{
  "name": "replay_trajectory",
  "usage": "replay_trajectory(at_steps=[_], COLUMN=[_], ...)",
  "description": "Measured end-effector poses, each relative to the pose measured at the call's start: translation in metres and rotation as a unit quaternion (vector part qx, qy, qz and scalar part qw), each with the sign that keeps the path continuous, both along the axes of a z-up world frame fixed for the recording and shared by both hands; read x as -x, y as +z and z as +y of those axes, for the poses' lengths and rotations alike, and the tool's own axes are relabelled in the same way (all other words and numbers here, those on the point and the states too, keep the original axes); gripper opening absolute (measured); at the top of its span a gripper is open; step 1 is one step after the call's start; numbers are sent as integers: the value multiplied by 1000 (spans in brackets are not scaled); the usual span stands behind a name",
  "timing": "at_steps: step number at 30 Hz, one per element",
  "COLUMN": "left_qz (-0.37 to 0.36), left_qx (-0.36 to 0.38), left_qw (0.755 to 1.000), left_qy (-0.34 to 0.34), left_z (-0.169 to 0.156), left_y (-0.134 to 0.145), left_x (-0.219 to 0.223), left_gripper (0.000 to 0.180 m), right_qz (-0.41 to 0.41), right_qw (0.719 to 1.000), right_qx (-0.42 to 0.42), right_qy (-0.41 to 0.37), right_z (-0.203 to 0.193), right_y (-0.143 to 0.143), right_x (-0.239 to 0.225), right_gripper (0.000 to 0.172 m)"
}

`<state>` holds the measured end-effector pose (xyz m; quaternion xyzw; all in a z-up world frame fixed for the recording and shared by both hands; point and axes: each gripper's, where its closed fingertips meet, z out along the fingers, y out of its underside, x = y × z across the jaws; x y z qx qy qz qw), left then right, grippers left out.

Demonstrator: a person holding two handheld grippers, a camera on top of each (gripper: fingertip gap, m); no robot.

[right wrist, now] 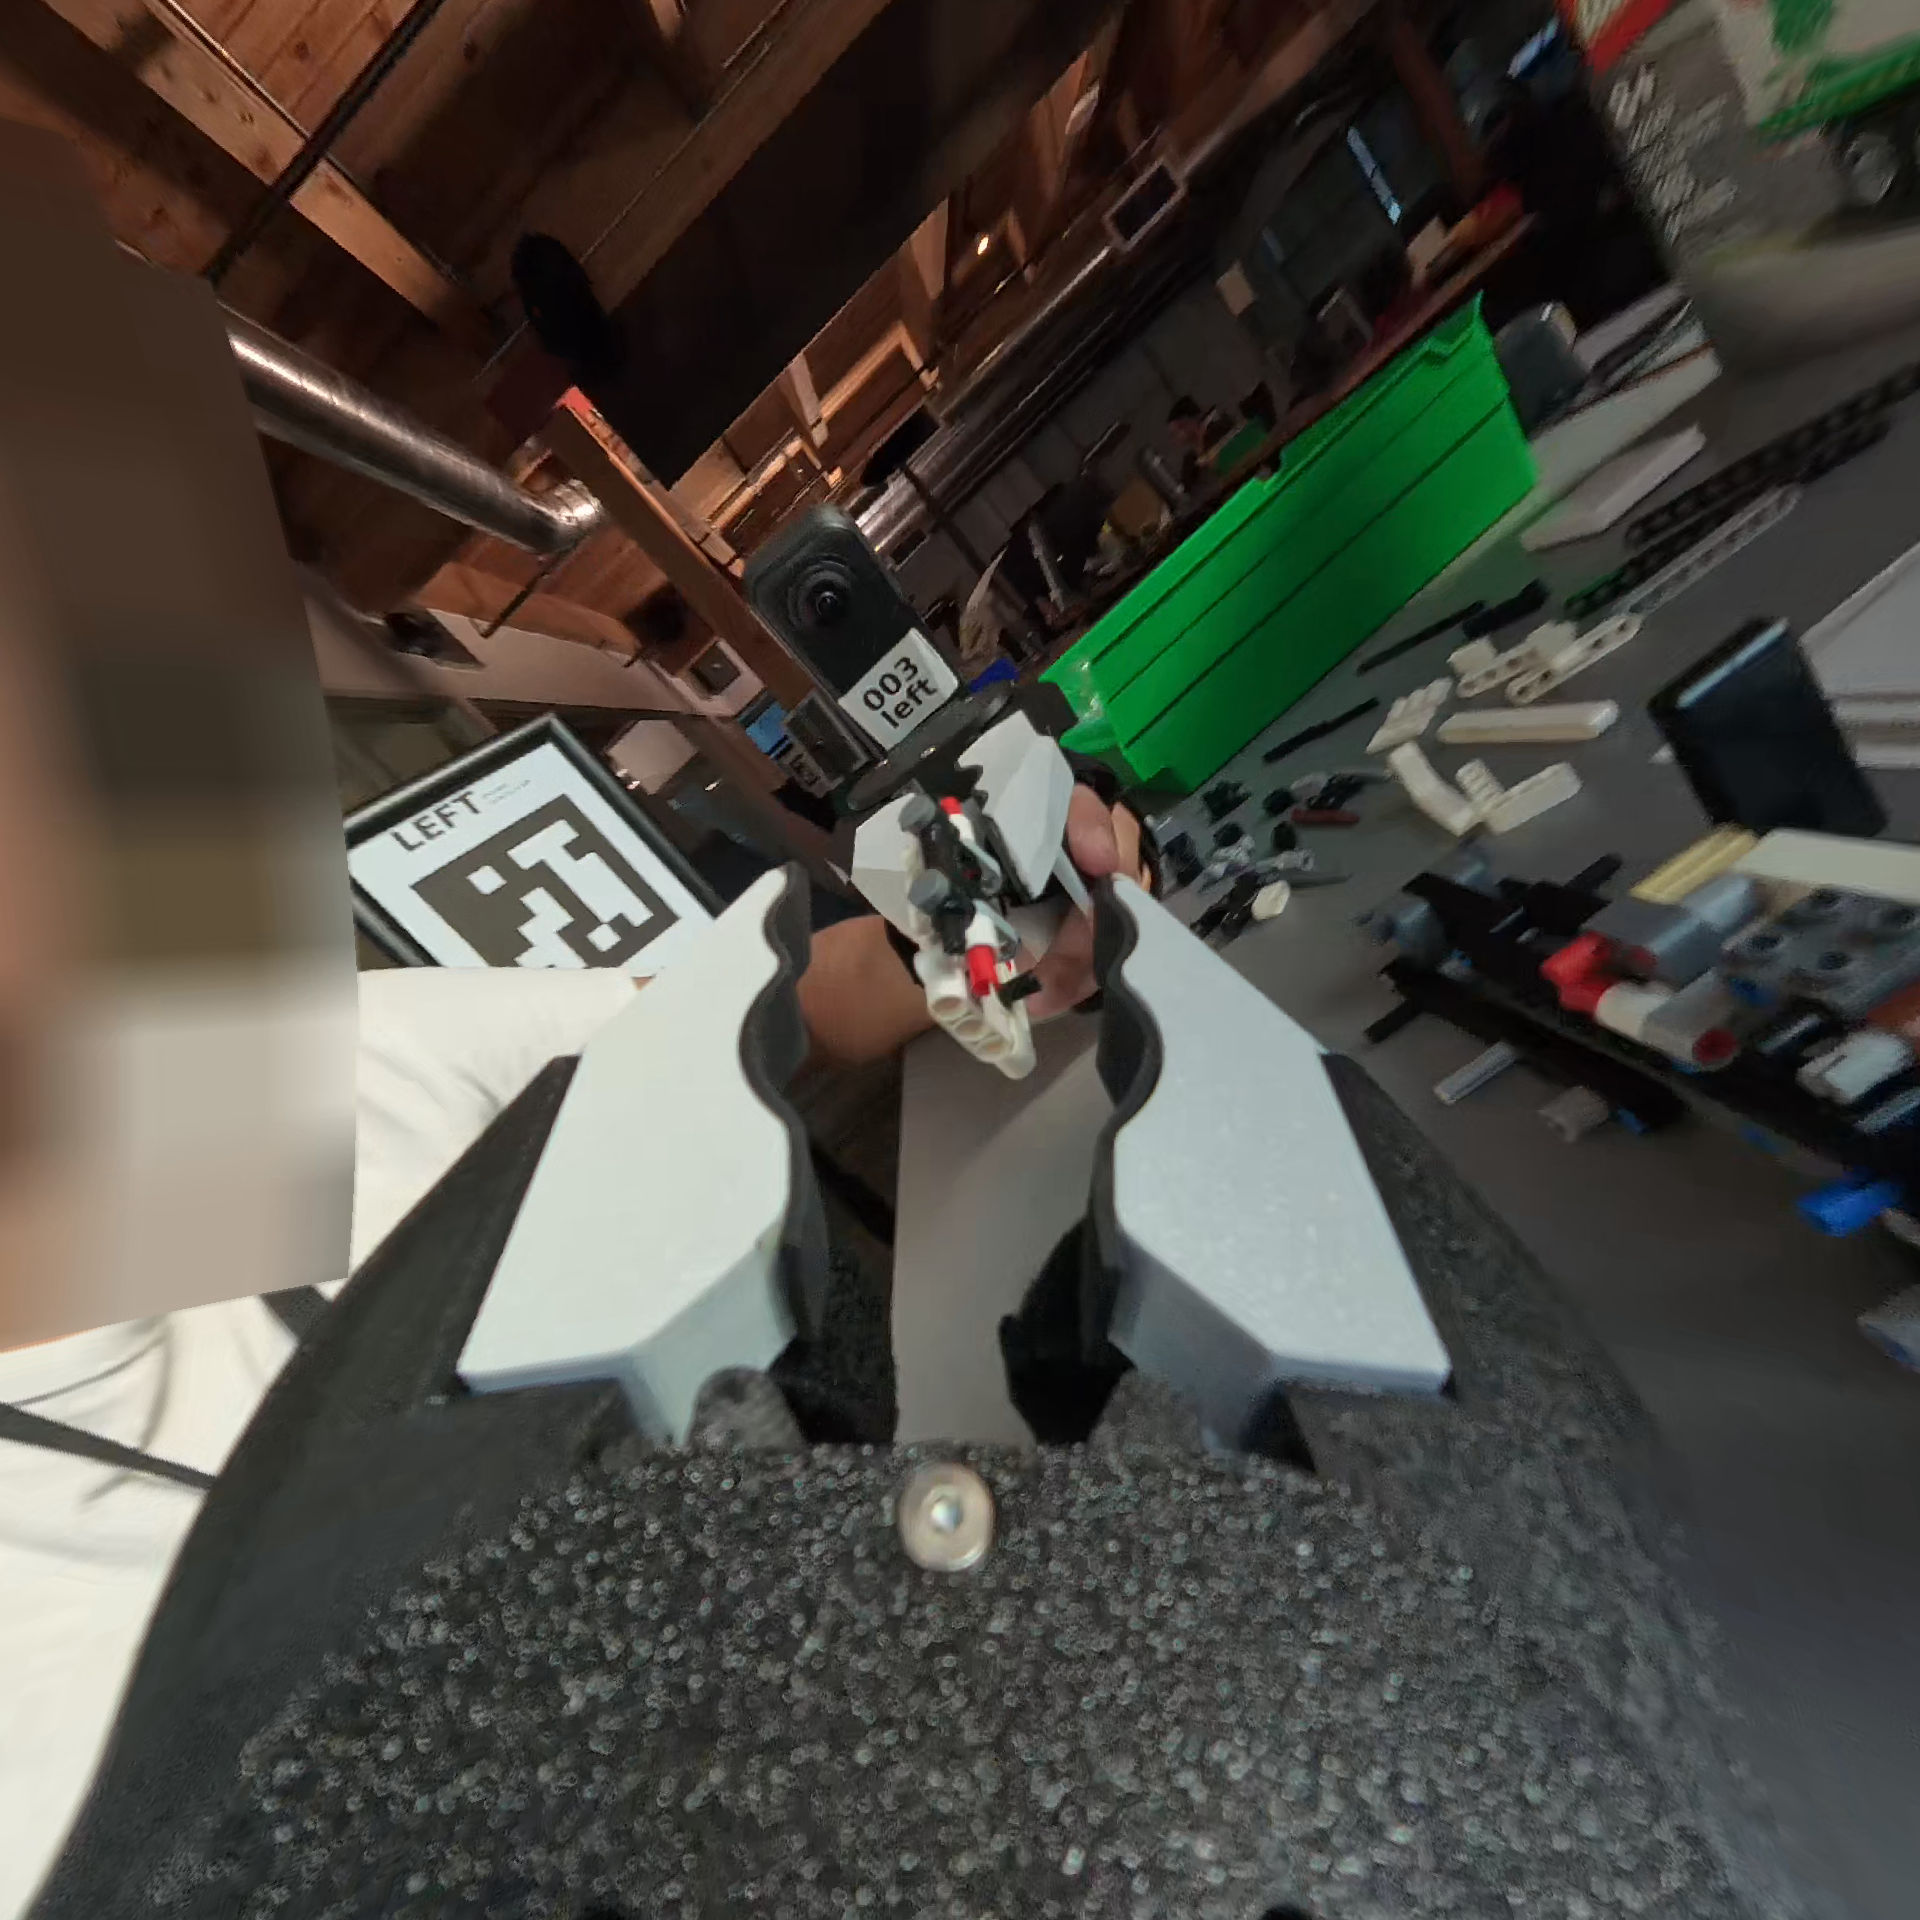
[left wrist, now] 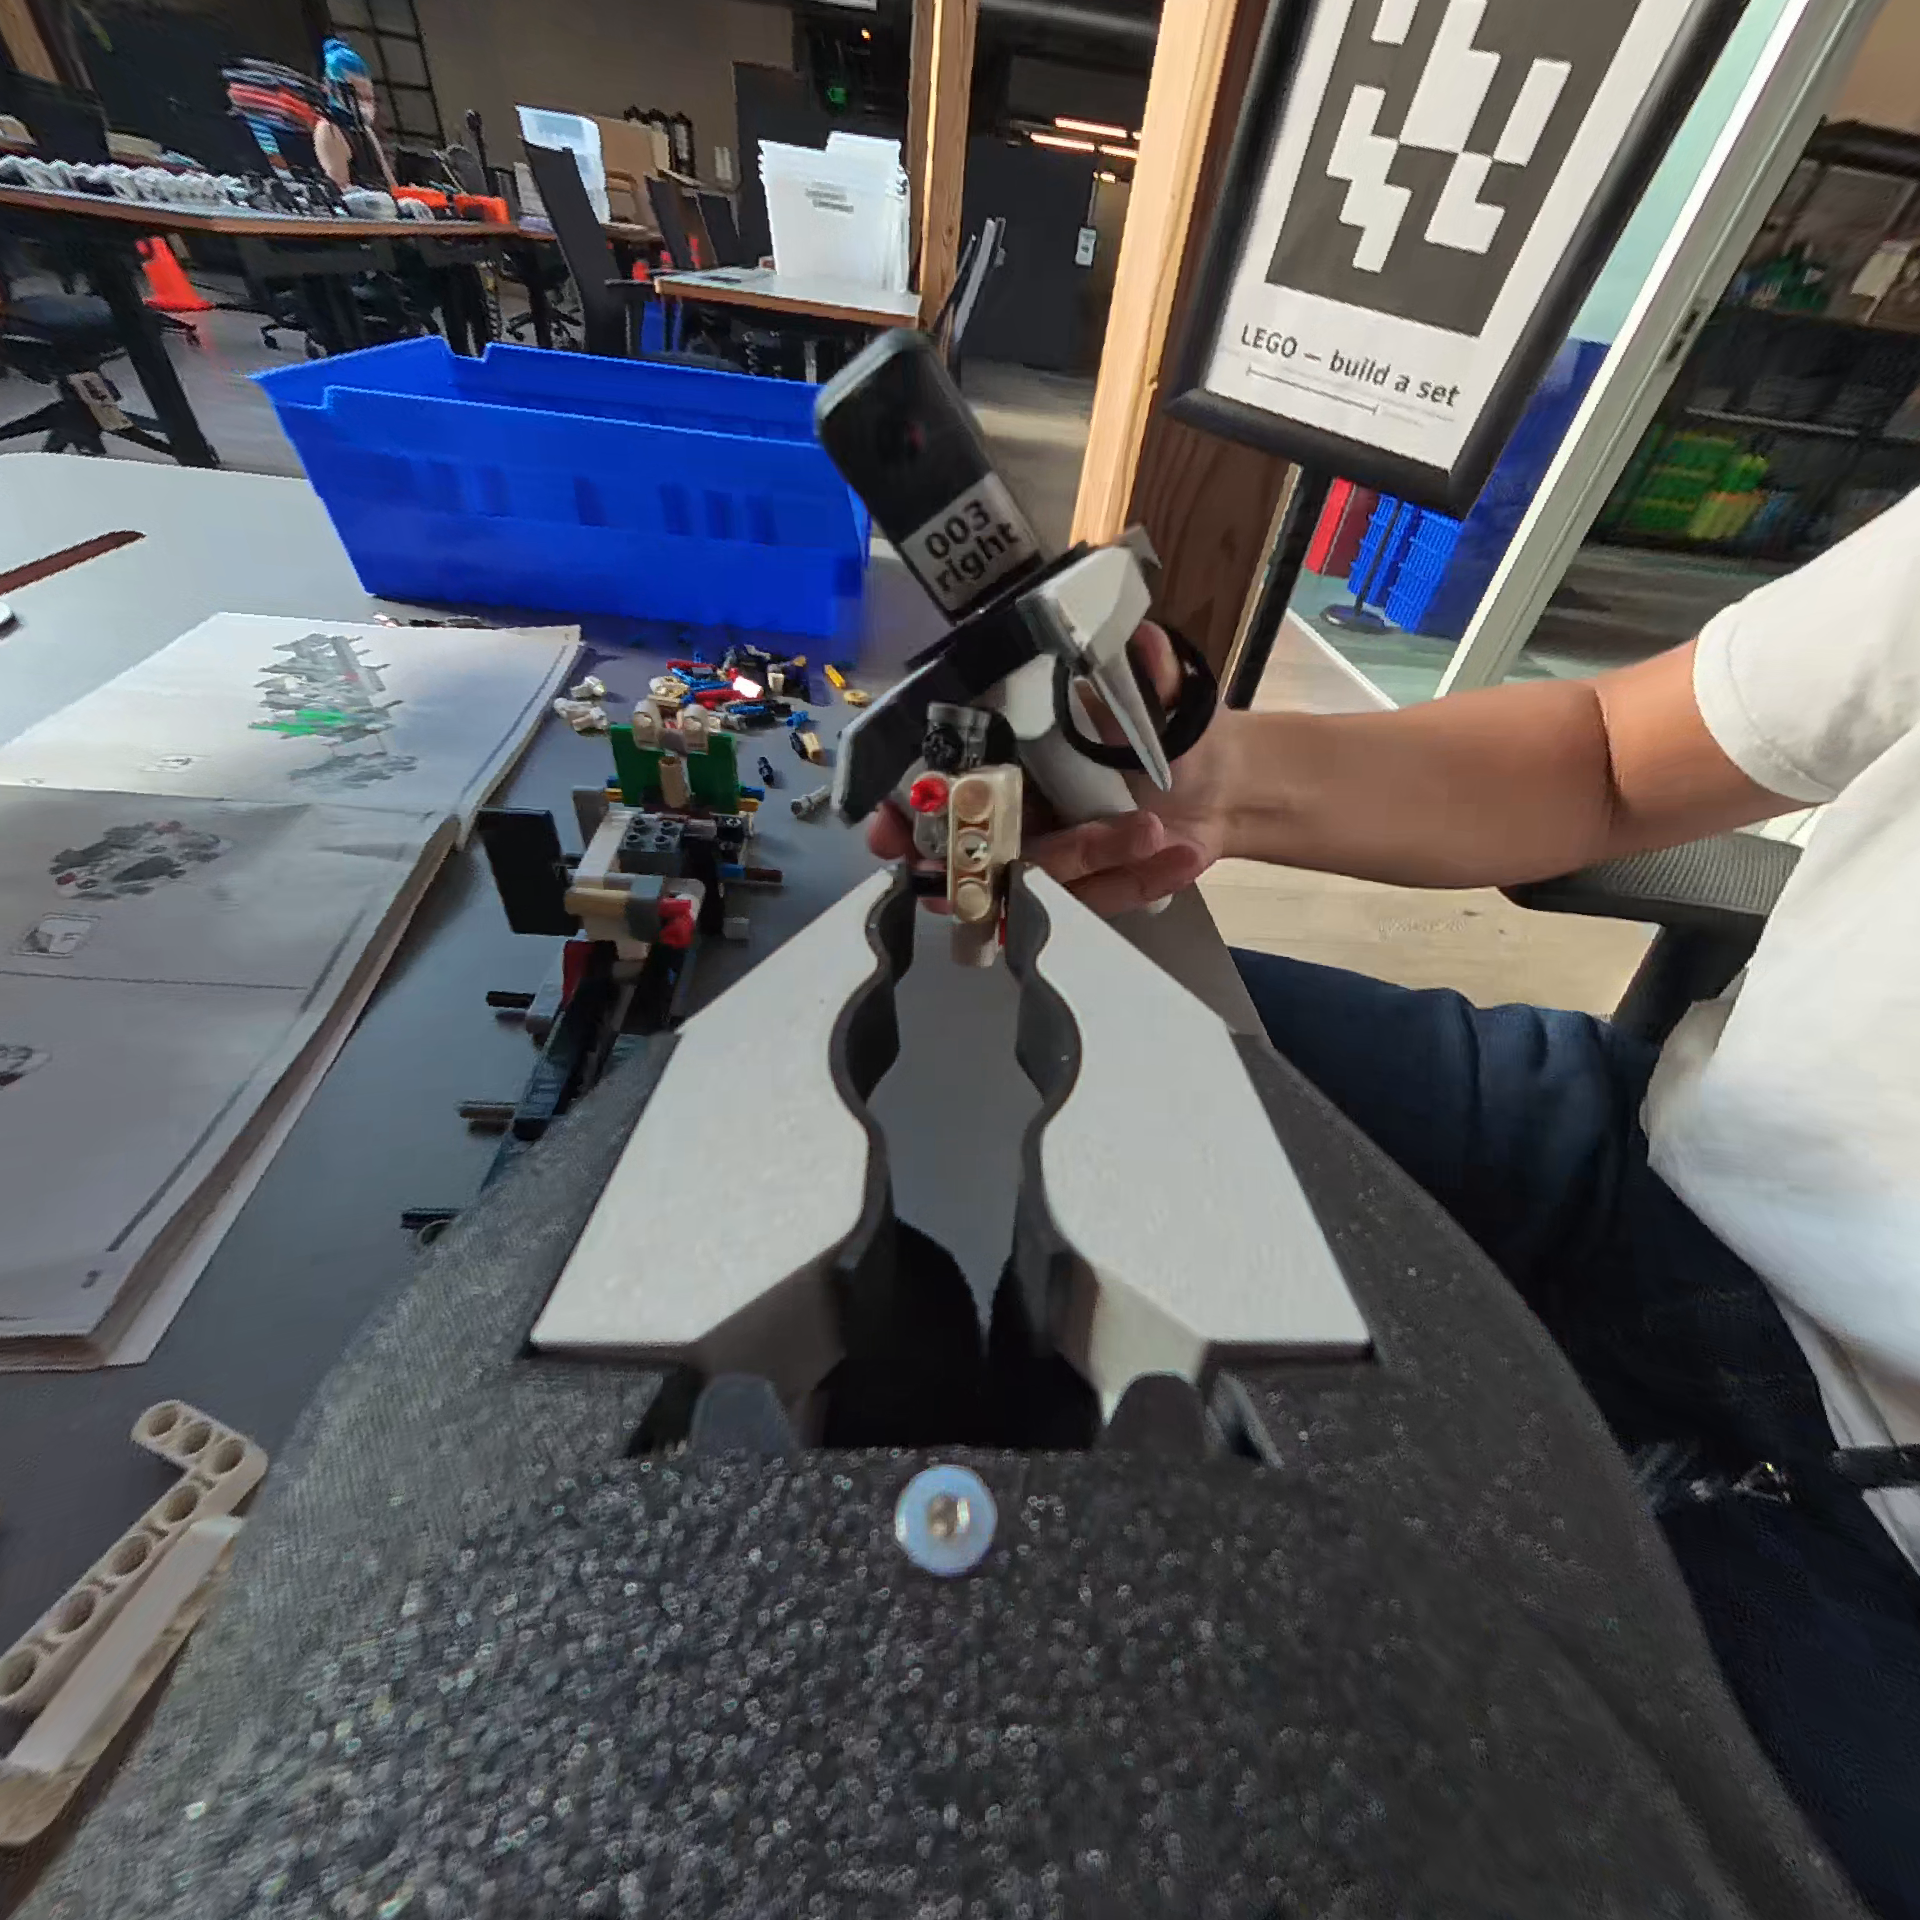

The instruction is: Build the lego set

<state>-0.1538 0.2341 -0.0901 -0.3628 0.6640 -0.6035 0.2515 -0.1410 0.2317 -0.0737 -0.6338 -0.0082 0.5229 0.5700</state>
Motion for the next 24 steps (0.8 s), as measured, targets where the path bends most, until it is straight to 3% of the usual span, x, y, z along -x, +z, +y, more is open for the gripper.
replay_trajectory(at_steps=[4, 7, 10, 12, 15, 17, 20, 24], left_qz=[-36, -65, -117, -178, -266, -321, -312, -283], left_qx=[38, 31, -27, -116, -248, -298, -302, -295], left_qw=[998, 997, 993, 977, 930, 897, 900, 912], left_qy=[19, 17, 2, 10, 48, 67, 49, 3], left_z=[4, -4, -15, -24, -36, -42, -49, -57], left_y=[15, 23, 27, 27, 24, 22, 15, 5], left_x=[1, 6, 15, 21, 24, 28, 29, 34], left_gripper=[14, 14, 14, 15, 31, 26, 21, 14], right_qz=[-141, -213, -267, -359, -537, -589, -585, -608], right_qw=[978, 964, 940, 889, 762, 720, 728, 705], right_qx=[-100, -121, -185, -260, -344, -354, -349, -363], right_qy=[-113, -108, -106, -118, -113, -102, -70, -44], right_z=[-4, -8, -18, -26, -37, -40, -48, -54], right_y=[7, 3, 8, 10, 4, 2, -1, -7], right_x=[-2, 14, 20, 26, 41, 45, 49, 53], right_gripper=[50, 19, 14, 14, 14, 14, 14, 14])
